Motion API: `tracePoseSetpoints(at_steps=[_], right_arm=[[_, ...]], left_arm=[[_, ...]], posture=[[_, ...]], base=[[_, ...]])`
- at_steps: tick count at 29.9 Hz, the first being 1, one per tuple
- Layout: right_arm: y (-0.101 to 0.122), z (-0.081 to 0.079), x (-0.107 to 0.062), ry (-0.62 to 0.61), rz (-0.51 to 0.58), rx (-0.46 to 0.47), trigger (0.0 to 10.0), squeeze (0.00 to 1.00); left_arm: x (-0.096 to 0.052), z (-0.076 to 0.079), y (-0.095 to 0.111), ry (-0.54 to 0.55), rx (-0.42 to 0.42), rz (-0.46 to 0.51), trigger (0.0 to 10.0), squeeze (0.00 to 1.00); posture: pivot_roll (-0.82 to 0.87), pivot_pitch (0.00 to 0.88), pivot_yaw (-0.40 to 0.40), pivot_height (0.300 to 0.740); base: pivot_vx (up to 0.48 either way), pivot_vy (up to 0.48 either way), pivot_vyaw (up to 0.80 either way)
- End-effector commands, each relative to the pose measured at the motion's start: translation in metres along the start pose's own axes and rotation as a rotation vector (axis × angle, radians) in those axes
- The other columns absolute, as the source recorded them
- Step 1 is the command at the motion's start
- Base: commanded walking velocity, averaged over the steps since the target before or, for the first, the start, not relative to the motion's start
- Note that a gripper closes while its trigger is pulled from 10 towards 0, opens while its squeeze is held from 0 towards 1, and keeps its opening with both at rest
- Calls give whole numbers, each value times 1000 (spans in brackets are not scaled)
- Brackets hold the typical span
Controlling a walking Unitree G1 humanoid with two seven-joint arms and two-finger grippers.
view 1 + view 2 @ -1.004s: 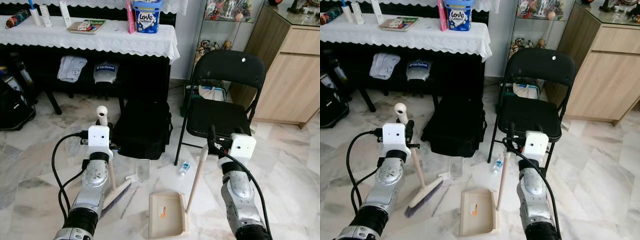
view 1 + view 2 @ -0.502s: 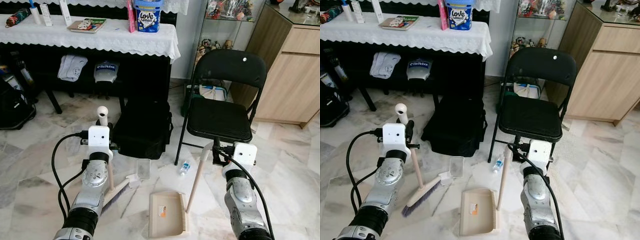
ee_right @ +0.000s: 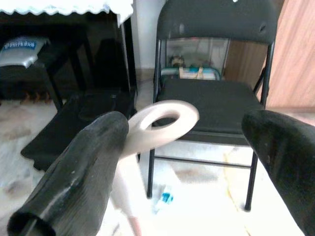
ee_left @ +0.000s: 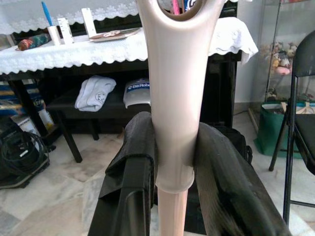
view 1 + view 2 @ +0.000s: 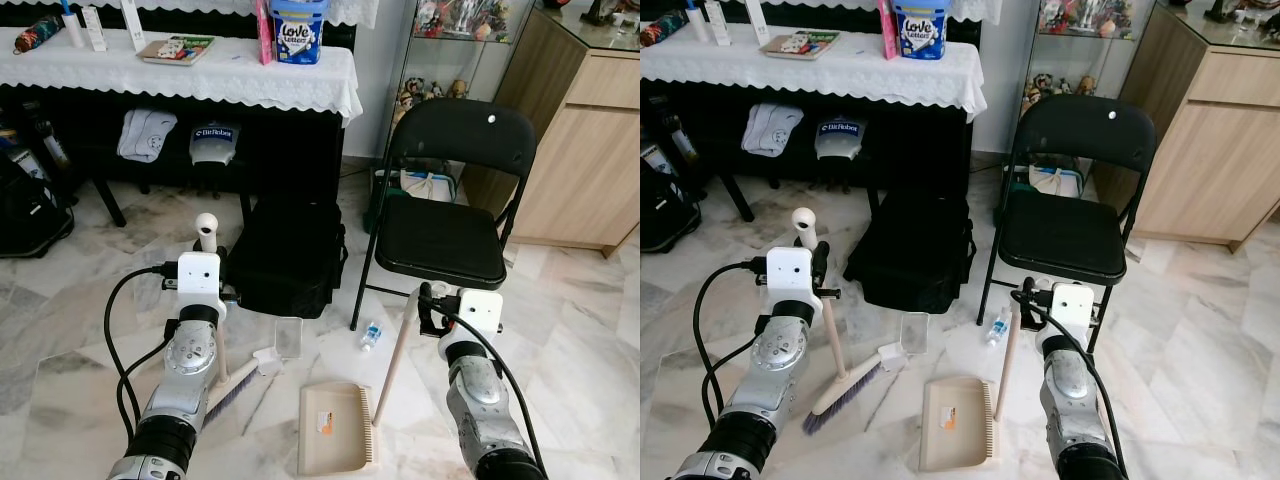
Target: Sweep floor
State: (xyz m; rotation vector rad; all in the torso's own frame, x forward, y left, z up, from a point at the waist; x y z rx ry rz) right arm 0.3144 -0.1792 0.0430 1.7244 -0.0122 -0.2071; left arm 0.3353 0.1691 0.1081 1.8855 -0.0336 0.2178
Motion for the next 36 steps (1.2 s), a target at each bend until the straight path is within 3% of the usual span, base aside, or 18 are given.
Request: tracePoseSetpoints(at_steps=[1,11,36], right_arm=[[2,1,3,3,3,-7,10000,0],[0,-5,10,48,-51,-30,10000,0],[-14,-7,10,102,-139,-74,10000,0]], left_arm=[[1,-1,6,-2,5,28,10000,0],[0,1,4,-5,8,14,10000,0],[-2,-2,1,-22,23,-5,10000,0]], posture=[[9,0,-32,740],[9,0,-32,740],[26,0,-13,740]], base=[[0,0,0],[0,0,0],[0,0,0]])
Point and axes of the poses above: a point about 5 cm out from each wrist's last joint towards the gripper, its own x axis pointing out of the wrist towards the gripper, its own y axis along the axis of the wrist's last joint, z = x × y, the point moved 1 cm from there along x, pointing out of the wrist towards the gripper, and after that the axes turned 9 degrees about x, right-handed, at the moved point
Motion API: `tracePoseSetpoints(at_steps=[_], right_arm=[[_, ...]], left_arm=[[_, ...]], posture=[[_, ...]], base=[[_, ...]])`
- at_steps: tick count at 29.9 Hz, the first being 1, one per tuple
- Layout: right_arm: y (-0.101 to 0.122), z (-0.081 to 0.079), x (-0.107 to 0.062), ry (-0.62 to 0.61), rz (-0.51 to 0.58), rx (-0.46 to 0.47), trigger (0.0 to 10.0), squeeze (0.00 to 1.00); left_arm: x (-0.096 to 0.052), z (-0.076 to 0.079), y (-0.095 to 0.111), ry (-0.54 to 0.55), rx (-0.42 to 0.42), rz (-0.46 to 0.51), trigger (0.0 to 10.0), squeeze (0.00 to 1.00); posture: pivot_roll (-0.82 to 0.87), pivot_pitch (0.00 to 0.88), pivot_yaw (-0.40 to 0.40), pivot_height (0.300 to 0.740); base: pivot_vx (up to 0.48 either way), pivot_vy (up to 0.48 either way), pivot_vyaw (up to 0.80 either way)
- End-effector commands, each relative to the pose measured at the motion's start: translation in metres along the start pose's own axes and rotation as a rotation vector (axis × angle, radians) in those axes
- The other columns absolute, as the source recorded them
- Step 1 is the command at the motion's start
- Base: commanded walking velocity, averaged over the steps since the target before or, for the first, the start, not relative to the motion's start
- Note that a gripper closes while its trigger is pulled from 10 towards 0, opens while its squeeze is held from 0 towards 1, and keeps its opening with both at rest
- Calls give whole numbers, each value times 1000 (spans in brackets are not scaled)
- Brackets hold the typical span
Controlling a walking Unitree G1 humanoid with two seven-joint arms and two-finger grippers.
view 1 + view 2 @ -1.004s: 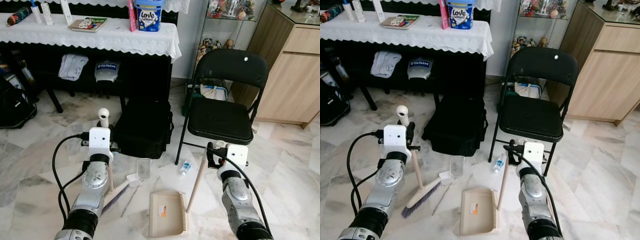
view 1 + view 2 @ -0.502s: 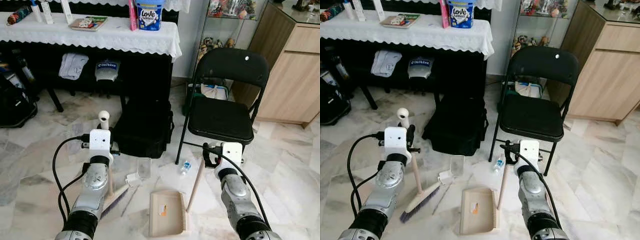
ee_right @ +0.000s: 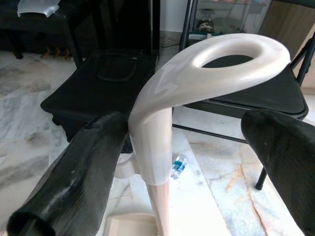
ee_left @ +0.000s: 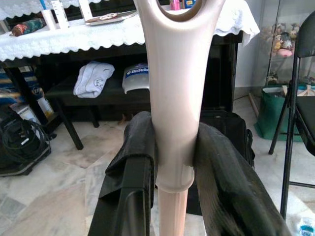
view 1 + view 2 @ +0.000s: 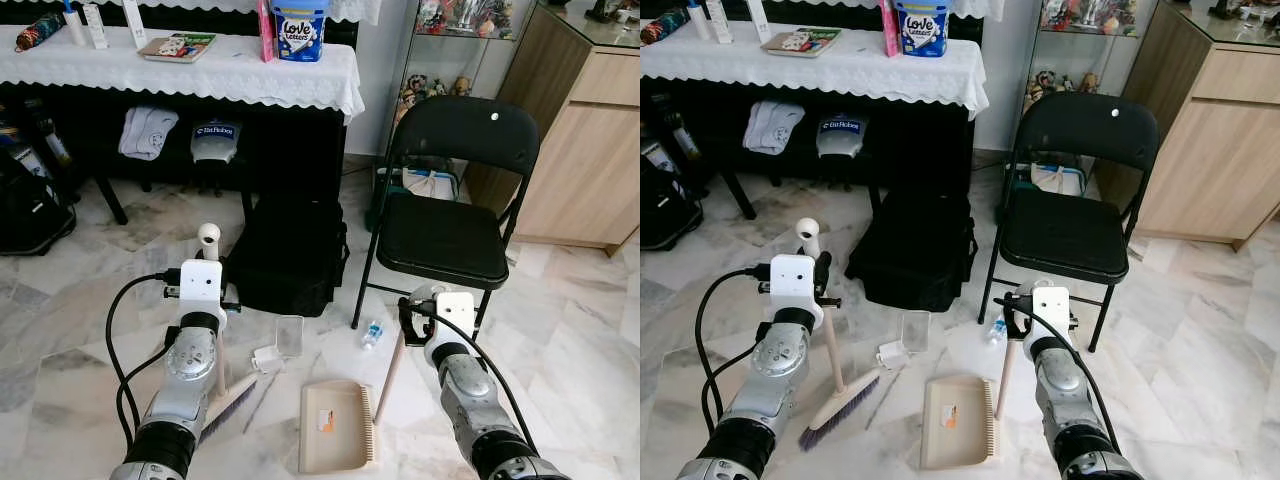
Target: Sweep floor
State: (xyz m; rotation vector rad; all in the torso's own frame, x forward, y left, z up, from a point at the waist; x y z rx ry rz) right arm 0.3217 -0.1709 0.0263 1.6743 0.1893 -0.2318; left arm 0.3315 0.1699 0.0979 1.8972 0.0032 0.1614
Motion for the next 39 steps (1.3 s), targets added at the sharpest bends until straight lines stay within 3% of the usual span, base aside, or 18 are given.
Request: tracePoseSetpoints(at_steps=[1,23,24,39], right_arm=[[3,0,2,6,7,-15,10000,0],[12,5,7,72,5,-60,10000,0],[12,3,7,87,5,-70,0,0],[4,8,5,71,-29,-98,0,0]], left_arm=[[3,-4,11,1,12,48,10000,0],[-8,-5,8,-15,27,34,10000,0],[-9,-5,8,-18,29,32,10000,0],[-11,-3,9,-32,26,27,10000,0]], posture=[[26,0,-13,740],[45,0,0,740],[47,0,-1,740],[56,0,3,740]], base=[[0,0,0],[0,0,0],[0,0,0],[0,0,0]])
Point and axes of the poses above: a point about 5 cm out from each wrist's last joint towards the gripper, its own x axis pointing out of the wrist towards the gripper, its own y axis along the axis of the wrist's last joint, z = x × y, the point moved 1 cm from there along x, pointing out of the wrist towards the gripper, and after that the axes turned 9 degrees about x, right-handed, at the moved point
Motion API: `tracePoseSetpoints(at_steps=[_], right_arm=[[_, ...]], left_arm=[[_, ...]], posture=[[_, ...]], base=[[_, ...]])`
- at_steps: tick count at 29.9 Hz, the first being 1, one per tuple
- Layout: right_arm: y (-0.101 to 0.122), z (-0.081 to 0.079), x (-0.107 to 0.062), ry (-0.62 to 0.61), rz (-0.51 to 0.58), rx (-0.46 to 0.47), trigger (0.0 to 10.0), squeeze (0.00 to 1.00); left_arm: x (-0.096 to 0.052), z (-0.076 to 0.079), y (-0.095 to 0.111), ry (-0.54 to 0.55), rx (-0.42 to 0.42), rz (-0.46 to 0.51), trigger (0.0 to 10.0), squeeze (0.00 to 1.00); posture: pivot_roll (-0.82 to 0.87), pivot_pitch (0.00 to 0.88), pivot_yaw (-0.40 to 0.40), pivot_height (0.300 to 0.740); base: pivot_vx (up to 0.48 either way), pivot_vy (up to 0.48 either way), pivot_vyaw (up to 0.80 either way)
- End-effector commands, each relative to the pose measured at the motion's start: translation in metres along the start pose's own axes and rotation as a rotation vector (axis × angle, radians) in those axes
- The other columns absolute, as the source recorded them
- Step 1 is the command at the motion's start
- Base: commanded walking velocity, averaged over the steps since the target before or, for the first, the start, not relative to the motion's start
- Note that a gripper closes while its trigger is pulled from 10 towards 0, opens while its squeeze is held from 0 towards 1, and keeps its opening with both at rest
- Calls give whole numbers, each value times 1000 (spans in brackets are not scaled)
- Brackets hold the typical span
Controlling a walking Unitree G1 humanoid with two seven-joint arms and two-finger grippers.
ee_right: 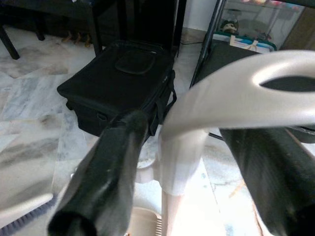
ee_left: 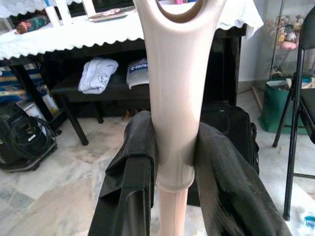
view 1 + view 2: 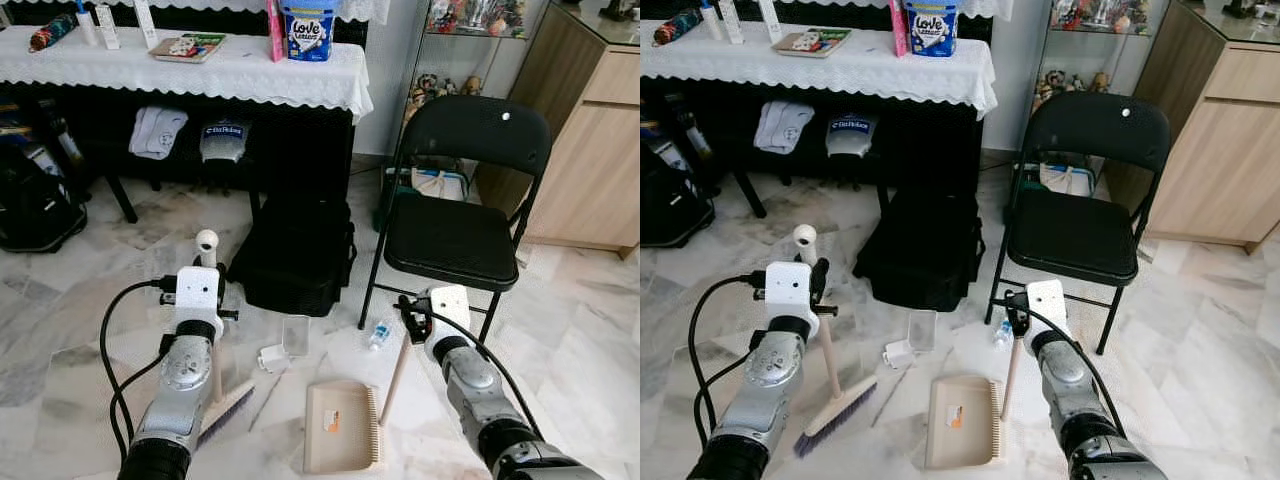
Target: Sweep floor
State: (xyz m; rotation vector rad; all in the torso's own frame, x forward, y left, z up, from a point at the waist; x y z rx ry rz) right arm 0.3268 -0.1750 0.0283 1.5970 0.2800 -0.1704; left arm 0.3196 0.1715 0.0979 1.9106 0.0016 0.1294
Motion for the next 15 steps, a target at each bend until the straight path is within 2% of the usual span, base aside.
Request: tracePoseSetpoints(at_steps=[1,15], right_arm=[[0,5,0,-13,-4,-11,0,0],[-3,11,-2,-49,-9,-2,0,0]], left_arm=[[1,0,9,-8,15,41,10000,0],[0,4,11,-26,9,44,10000,0]], posture=[[56,0,3,740],[58,0,4,740]], base=[[0,0,0],[0,0,0]])
Point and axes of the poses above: a point about 5 cm out from each wrist's last joint towards the gripper, its own x axis pointing out of the wrist towards the gripper, its own y axis along the axis of the wrist's last joint, z = x × y, the point moved 1 cm from there along x, pointing out of the wrist towards the gripper, and after that the axes turned 9 degrees about x, right-handed, at the moved point
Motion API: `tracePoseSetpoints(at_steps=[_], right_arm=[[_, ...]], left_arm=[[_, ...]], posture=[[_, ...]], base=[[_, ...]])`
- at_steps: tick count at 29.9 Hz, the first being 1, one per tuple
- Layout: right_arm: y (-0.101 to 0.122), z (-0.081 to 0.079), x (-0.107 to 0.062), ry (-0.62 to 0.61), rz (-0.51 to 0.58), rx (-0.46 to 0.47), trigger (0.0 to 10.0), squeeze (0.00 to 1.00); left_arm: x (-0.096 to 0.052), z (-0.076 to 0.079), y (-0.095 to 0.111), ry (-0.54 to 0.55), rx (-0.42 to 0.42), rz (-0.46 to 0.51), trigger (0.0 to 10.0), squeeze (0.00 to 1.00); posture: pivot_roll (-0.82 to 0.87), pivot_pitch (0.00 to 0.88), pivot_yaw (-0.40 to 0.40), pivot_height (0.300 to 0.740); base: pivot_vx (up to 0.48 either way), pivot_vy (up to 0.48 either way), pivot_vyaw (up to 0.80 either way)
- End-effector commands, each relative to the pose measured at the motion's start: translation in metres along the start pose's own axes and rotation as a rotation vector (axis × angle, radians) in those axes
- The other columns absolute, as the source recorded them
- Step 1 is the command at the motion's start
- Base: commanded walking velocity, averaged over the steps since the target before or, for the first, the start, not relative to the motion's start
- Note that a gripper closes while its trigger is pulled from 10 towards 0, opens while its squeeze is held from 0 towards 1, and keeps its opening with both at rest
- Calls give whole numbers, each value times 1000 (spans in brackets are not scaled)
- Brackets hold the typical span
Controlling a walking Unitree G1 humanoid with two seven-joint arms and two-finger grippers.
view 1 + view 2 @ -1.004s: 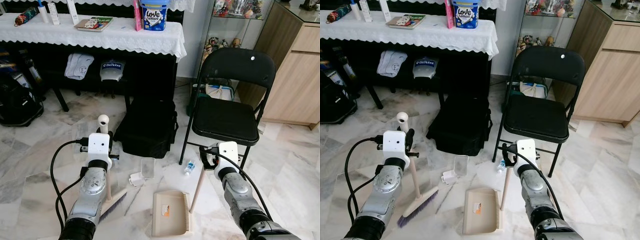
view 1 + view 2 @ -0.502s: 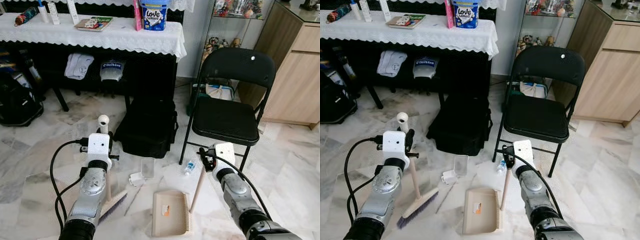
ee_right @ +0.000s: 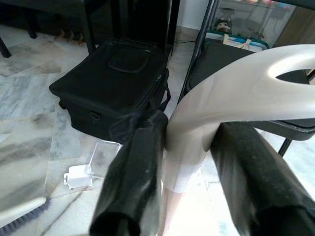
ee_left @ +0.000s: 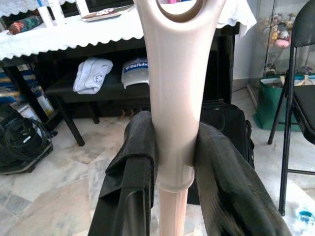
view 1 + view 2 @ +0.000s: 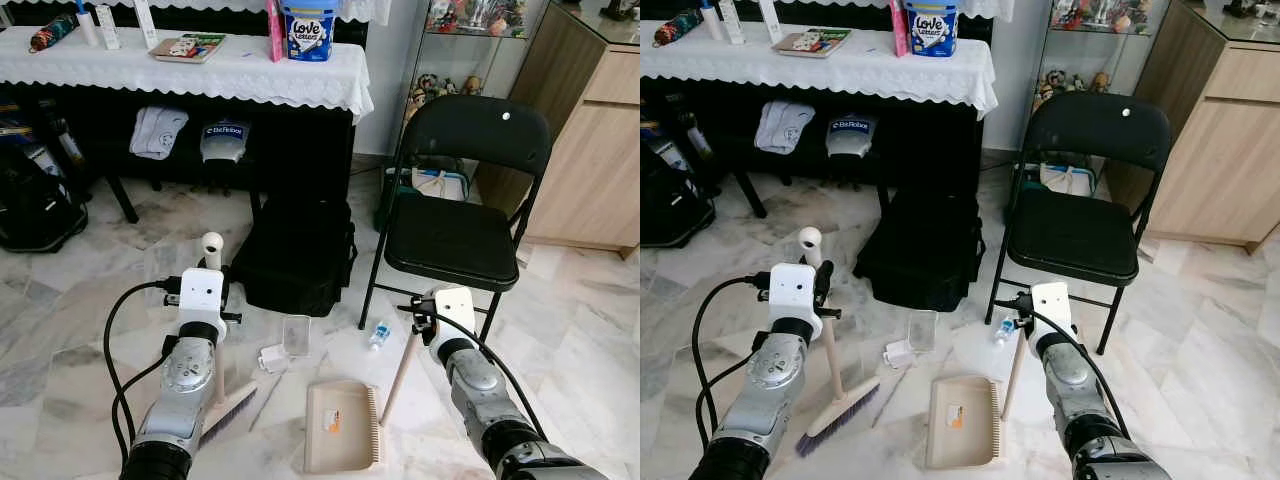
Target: Sweep floor
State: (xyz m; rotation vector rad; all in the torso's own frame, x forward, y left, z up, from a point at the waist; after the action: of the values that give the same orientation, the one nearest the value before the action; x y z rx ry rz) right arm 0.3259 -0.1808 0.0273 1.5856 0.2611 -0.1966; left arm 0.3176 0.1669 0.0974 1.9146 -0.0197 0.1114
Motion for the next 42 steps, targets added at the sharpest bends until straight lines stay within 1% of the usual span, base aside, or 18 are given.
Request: tracePoseSetpoints(at_steps=[1,5,11,15,19,23,24,25,26,33,38,40,42], right_arm=[[-2,5,-1,-21,-4,6,0,0],[-2,5,-1,-23,0,12,0,0],[-3,-4,-3,-6,27,35,0,0],[-2,-7,-3,-5,45,38,0,0],[2,-8,-2,-7,67,34,0,0],[11,-12,0,4,108,50,0,0],[16,-14,1,9,131,59,2000,0],[16,-14,1,9,131,59,2000,0],[24,-18,2,17,174,63,10000,0],[36,-25,2,29,240,71,10000,0],[46,-29,0,23,300,94,10000,0],[49,-30,-2,20,324,117,10000,0],[49,-31,-4,20,328,119,10000,0]], left_arm=[[2,0,10,-4,6,39,10000,0],[3,0,9,-5,5,37,10000,0],[4,2,9,-6,4,36,10000,0],[4,2,9,-7,3,37,10000,0],[6,2,10,-4,1,38,10000,0],[7,0,11,6,-1,42,10000,0],[8,0,11,11,-3,42,10000,0],[8,0,11,11,-3,42,10000,0],[8,0,11,16,-8,39,10000,0],[10,1,11,23,-15,38,10000,0],[11,-2,12,45,-17,40,10000,0],[12,-4,13,60,-17,44,10000,0],[13,-5,14,72,-12,52,10000,0]], posture=[[57,0,0,740],[56,0,-3,740],[51,0,-5,740],[48,0,-7,740],[45,0,-8,740],[38,0,-8,740],[31,0,-9,740],[31,0,-9,740],[27,0,-12,740],[22,0,-19,740],[16,0,-24,740],[12,0,-25,740],[9,0,-27,740]], base=[[0,0,0],[0,0,0],[0,0,0],[0,0,0],[0,0,0],[0,0,0],[0,0,0],[0,0,0],[0,0,0],[0,0,0],[0,0,0],[0,0,0],[0,0,0]])
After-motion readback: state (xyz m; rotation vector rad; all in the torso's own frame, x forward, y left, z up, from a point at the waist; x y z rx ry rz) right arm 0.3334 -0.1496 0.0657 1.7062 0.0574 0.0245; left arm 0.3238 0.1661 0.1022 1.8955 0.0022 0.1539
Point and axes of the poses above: a point about 5 cm out from each wrist's last joint towards the gripper, its own x axis pointing out of the wrist towards the gripper, its own y axis along the axis of the wrist's last joint, z = x × y, the point moved 1 cm from there along x, pointing out of the wrist towards the gripper, and after that the axes turned 9 degrees about x, right-handed, at the moved point
